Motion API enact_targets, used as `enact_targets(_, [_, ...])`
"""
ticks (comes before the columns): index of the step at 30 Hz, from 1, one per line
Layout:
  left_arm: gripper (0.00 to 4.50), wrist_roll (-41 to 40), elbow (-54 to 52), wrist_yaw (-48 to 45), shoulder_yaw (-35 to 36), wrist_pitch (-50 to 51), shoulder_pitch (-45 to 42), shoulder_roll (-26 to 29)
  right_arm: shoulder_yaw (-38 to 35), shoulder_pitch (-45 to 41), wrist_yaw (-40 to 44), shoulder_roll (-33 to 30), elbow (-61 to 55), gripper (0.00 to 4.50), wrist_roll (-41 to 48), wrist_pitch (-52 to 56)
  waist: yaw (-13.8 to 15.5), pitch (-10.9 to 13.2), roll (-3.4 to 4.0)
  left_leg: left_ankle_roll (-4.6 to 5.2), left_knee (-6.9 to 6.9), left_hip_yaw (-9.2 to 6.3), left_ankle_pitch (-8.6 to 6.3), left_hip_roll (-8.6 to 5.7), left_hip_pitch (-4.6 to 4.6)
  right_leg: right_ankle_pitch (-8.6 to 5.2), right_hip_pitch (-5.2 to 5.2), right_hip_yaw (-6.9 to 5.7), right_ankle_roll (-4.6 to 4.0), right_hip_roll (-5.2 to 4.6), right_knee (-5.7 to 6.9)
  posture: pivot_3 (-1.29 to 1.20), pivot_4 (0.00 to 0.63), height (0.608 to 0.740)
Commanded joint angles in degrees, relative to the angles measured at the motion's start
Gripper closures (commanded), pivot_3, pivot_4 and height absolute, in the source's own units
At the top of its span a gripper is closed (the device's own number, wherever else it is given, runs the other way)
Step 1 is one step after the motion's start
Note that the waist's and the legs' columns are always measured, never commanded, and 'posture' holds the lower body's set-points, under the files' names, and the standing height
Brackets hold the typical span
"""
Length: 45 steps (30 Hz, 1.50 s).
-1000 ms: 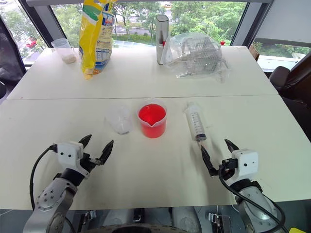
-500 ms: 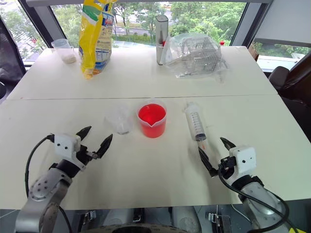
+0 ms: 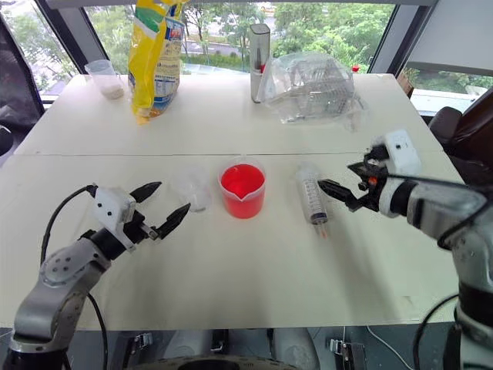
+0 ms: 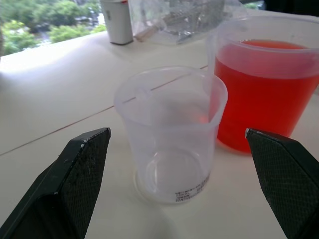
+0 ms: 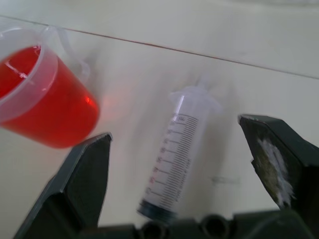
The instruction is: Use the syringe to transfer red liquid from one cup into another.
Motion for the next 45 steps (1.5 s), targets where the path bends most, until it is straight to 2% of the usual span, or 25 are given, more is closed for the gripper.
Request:
enact_targets(1, [0.00,-6.13,-1.48,-4.12,4.43,3.60,-4.31,4.39,3.44,-9.63,1.43,-1.27,5.34,0.08,1.06,7.26,-0.28,0.00,0.00,0.00,0.01,0.03,0.00,0.00,-0.15,0.01,-0.17,0.01,0.01,-0.01,0.02,0.00,0.150,0.740])
enact_targets(4, [0.00,-9.44,-1.72,-6.58,5.25,6.23,-6.82,7.29,8.51,-16.27,0.34,-0.27,10.03,0.08,-0.59,12.25,-0.38,0.00,0.00,0.00,0.03,0.05,0.00,0.00,-0.43,0.13,-0.46,0.01,0.19,-0.01,0.03,0.00,0.150,0.740])
enact_targets(9, [0.00,-19.88,-3.96,-15.13,4.94,15.21,-9.63,15.12,29.30,-31.11,-3.54,-1.41,27.85,0.08,4.22,13.27,-0.59,0.03,0.03,0.00,0.06,0.09,0.01,0.00,-0.60,0.10,-0.66,0.04,0.14,-0.02,0.06,0.00,0.150,0.740])
enact_targets(14, [0.00,-21.76,-1.55,-21.82,3.79,16.83,-12.01,19.88,41.39,-41.34,-8.28,1.88,40.20,0.08,8.07,13.27,-0.43,0.04,0.04,0.00,0.04,0.12,0.01,-0.01,-0.66,0.10,-0.77,0.04,0.14,-0.01,0.06,0.00,0.150,0.740])
enact_targets(18, [0.00,-22.04,1.50,-25.61,2.76,17.03,-16.23,21.30,47.17,-45.54,-11.29,4.87,46.73,0.08,8.95,13.27,-0.38,0.04,0.04,0.00,0.05,0.14,0.01,-0.03,-0.68,0.11,-0.77,0.04,0.14,0.01,0.06,0.00,0.150,0.740])
enact_targets(26, [0.00,-19.60,4.42,-27.97,1.29,15.29,-20.11,21.17,50.22,-48.08,-17.05,11.05,55.86,0.08,7.54,13.27,-0.62,0.04,0.04,0.01,0.04,0.25,0.00,-0.01,-0.73,0.19,-0.86,0.10,0.30,0.09,0.07,0.00,0.150,0.740])
enact_targets(41, [0.00,-17.61,4.32,-26.68,2.80,13.51,-18.44,20.38,46.18,-47.46,-19.18,19.85,64.69,0.08,-4.01,13.27,-0.66,0.04,0.04,0.01,0.04,0.30,0.00,0.03,-0.73,0.22,-0.90,0.15,0.34,0.11,0.11,0.00,0.150,0.740])
enact_targets(44, [0.00,-17.79,3.93,-26.01,3.12,13.60,-17.94,20.07,44.84,-47.36,-18.55,21.32,65.62,0.90,-6.37,13.27,-0.80,0.04,0.04,0.01,0.05,0.31,0.00,0.04,-0.71,0.25,-0.89,0.17,0.36,0.11,0.12,0.00,0.150,0.740])
enact_targets(45, [0.00,-17.84,3.75,-25.85,3.20,13.65,-17.80,20.00,44.29,-47.25,-18.41,21.70,65.86,1.36,-7.32,13.27,-0.78,0.04,0.04,0.01,0.05,0.33,0.00,0.04,-0.69,0.26,-0.89,0.18,0.35,0.11,0.13,0.00,0.150,0.740])
